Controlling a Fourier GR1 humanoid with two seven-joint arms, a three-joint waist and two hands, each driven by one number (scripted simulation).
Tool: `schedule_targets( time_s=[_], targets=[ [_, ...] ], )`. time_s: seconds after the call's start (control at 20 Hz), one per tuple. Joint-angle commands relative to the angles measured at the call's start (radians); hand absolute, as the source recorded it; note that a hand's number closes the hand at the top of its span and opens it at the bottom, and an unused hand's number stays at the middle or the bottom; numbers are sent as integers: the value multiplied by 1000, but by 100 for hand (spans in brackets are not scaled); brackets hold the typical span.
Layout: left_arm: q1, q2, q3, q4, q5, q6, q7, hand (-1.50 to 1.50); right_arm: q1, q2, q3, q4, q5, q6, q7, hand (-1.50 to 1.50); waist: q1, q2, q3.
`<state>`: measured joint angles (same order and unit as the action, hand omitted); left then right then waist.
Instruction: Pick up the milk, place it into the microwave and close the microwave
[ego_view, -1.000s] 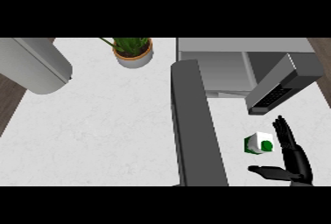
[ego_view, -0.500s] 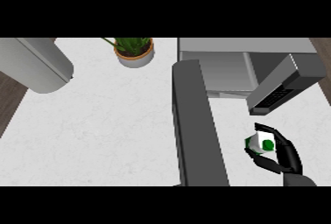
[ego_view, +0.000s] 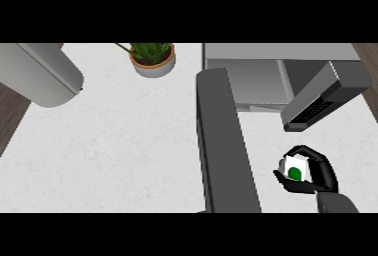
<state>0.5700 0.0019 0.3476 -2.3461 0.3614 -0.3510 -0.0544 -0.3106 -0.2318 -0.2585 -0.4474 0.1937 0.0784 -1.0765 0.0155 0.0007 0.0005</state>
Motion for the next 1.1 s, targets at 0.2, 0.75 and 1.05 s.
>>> schedule_targets(
  time_s=[0.2, 0.75, 1.05],
  targets=[
    [32, 6, 40, -71, 85, -13, 59, -150, -99, 41, 19, -18, -9, 12, -35, 150, 4, -1, 0],
    [-31, 27, 103, 23, 87, -30, 45, -150, -106, 88, 75, -135, -41, 116, 40, 150, -15, -5, -1],
    [-2, 5, 133, 16, 103, -81, 30, -150, -73, 103, 112, -386, -63, 63, 270, 150, -16, -5, -1]
  ],
)
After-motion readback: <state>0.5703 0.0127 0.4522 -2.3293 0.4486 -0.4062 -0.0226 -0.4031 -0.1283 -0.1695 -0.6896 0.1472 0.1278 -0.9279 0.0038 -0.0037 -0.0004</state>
